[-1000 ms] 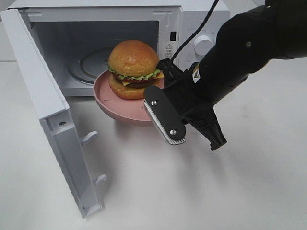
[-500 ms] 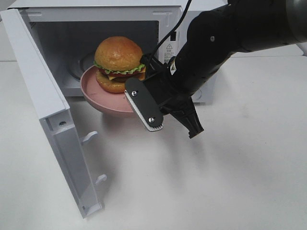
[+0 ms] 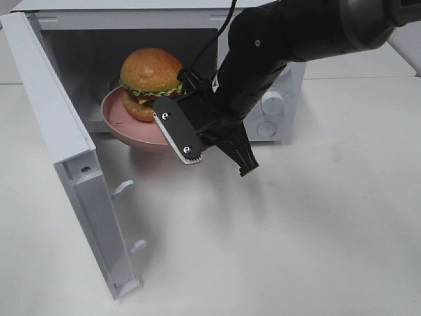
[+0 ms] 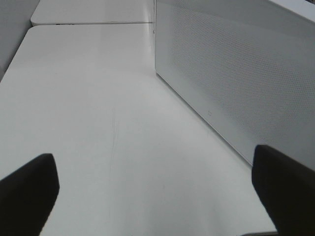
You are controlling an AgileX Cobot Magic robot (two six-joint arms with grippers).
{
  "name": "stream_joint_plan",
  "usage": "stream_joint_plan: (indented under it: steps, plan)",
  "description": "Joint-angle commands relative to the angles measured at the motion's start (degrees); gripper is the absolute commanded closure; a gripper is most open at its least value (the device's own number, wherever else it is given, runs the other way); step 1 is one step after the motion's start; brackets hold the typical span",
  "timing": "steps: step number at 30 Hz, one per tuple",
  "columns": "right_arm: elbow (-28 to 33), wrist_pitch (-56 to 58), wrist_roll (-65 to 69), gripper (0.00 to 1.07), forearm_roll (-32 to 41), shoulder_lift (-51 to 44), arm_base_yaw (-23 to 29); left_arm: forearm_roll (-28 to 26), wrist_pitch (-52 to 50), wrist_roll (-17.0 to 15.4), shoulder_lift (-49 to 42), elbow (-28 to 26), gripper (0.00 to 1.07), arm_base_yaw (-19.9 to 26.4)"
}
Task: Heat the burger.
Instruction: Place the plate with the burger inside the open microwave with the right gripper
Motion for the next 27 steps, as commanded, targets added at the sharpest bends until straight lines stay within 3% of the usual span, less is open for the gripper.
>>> stream_joint_plan:
  steps: [1, 27]
  plan:
    - [-4.76, -0.34, 1.66, 1.07, -1.20, 1.55, -0.29, -0.23, -0.06, -0.06, -1.38, 0.17, 0.07, -0.29]
    - [-27.16, 8.71, 8.54, 1.07, -5.90, 15.30, -0.29, -0.23, -0.06, -0.06, -1.38, 0.17, 0.07, -0.29]
